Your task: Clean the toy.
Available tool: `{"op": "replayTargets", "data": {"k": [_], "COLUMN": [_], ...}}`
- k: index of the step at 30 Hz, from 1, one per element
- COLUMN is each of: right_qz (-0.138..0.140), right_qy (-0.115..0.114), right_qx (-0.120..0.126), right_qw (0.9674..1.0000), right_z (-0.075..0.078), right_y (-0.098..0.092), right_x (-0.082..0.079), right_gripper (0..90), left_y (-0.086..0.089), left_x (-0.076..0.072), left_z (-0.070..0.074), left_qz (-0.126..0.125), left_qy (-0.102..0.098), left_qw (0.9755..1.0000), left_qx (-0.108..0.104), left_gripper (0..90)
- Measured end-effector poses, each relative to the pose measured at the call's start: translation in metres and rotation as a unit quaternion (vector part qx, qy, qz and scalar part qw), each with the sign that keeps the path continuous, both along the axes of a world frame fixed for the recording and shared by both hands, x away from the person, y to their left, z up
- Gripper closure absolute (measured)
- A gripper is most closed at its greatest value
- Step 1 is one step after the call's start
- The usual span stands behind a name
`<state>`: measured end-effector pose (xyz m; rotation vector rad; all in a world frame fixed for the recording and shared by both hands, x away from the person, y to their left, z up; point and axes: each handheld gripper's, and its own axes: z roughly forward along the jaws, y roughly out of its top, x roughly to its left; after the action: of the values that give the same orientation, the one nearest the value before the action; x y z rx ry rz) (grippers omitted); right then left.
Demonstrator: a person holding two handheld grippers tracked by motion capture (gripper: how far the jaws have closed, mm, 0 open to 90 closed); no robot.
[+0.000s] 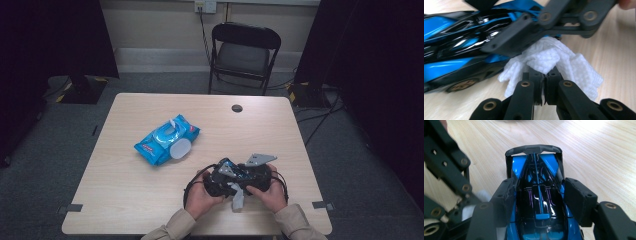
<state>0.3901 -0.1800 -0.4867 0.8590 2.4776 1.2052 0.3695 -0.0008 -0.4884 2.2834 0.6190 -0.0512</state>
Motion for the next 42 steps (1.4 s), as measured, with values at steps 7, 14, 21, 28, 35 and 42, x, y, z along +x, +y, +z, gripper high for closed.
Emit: {"op": "replayTargets", "data": {"k": [7,14,21,28,35,42], "right_qz": [0.001,0.002,0.002,0.002,0.002,0.002], "right_qy": [0.000,-0.001,-0.002,-0.002,-0.002,-0.001], "right_qx": [-0.001,-0.002,-0.002,0.000,0.000,0.003], "right_qw": [1.0000,1.0000,1.0000,1.0000,1.0000,1.0000], "right_z": [0.000,0.000,0.000,-0.001,-0.001,-0.001], "right_y": [0.000,0.000,0.000,-0.001,-0.001,-0.001], "right_x": [0.000,0.000,0.000,0.000,0.000,0.000], "right_gripper": [42.3,42.3,42.2,42.3,42.3,42.3], "left_y": [-0.005,-0.007,-0.014,-0.019,-0.029,-0.030], "left_x": [-0.002,-0.004,-0.006,-0.009,-0.014,-0.017], "left_z": [0.001,0.000,-0.002,-0.002,-0.004,-0.002], "left_qz": [-0.007,-0.009,-0.019,-0.024,-0.037,-0.051], "left_qy": [-0.001,0.001,0.006,0.006,0.008,0.013], "left_qw": [1.0000,1.0000,0.9998,0.9996,0.9990,0.9979], "left_qx": [0.004,-0.001,-0.011,-0.017,-0.025,-0.036], "left_gripper": [86.8,86.8,86.9,86.8,86.8,86.8]}}
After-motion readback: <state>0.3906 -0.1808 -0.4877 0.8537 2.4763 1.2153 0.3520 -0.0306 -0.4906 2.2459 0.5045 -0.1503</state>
